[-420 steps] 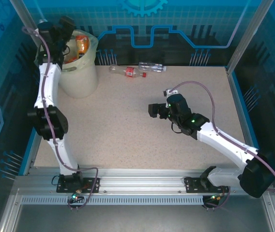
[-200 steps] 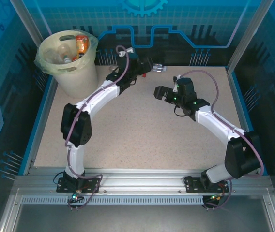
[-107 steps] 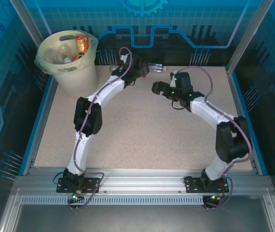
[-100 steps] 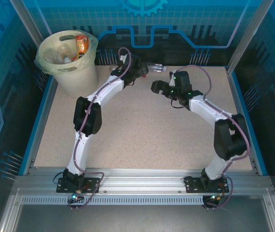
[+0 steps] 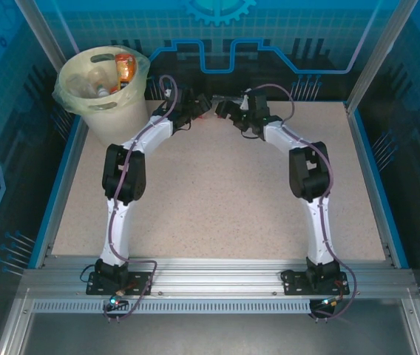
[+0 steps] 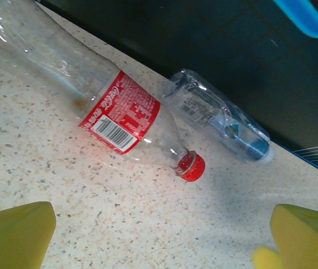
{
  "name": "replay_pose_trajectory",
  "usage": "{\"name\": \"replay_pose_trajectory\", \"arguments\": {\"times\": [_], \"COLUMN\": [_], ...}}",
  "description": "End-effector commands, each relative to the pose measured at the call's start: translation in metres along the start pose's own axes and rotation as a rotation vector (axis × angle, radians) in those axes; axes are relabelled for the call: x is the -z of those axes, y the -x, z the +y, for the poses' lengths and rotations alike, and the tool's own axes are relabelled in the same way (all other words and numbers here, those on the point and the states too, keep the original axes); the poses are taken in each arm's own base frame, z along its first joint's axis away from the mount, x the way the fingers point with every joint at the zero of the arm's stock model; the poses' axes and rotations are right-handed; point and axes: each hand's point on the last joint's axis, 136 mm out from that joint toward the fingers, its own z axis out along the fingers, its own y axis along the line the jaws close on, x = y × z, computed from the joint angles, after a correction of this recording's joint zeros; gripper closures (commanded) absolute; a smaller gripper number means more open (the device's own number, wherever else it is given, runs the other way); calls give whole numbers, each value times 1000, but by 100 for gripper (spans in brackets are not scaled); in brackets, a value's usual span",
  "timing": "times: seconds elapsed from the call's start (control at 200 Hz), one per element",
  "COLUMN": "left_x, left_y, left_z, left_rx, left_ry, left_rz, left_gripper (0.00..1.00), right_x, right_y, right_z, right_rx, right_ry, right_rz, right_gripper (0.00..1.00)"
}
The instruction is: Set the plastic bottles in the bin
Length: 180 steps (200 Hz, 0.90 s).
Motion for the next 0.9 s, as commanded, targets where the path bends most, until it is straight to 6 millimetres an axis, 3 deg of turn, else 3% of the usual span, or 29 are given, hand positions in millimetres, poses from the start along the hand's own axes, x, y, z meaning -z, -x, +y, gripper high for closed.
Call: {"name": "replay_pose_trajectory", "arguments": {"times": [0.0,0.13,0.29,0.46,0.895], "left_x": [7,-4,-9,-18,-40], "left_y": [23,32,43,47,44], "left_z": [-19,-13,3,11,27], "left_rx": [54,69,117,120,148], "left_ry": [-99,-83,-63,-36,-8], "left_rz": [-32,-20,-54,-68,-48], "left_gripper": [1,1,1,1,1], "right_x": [-24,-45,-64,-81,-115], "right_y": [10,19,22,27,-5], "right_z": [-9,-14,-40,-47,-42], "right_rx": [-76,-77,-102,-108,-132], "right_ry": [48,61,-12,8,73], "right_rz": [-17,-41,-91,-115,-75], "right_gripper": [15,17,18,18,24]}}
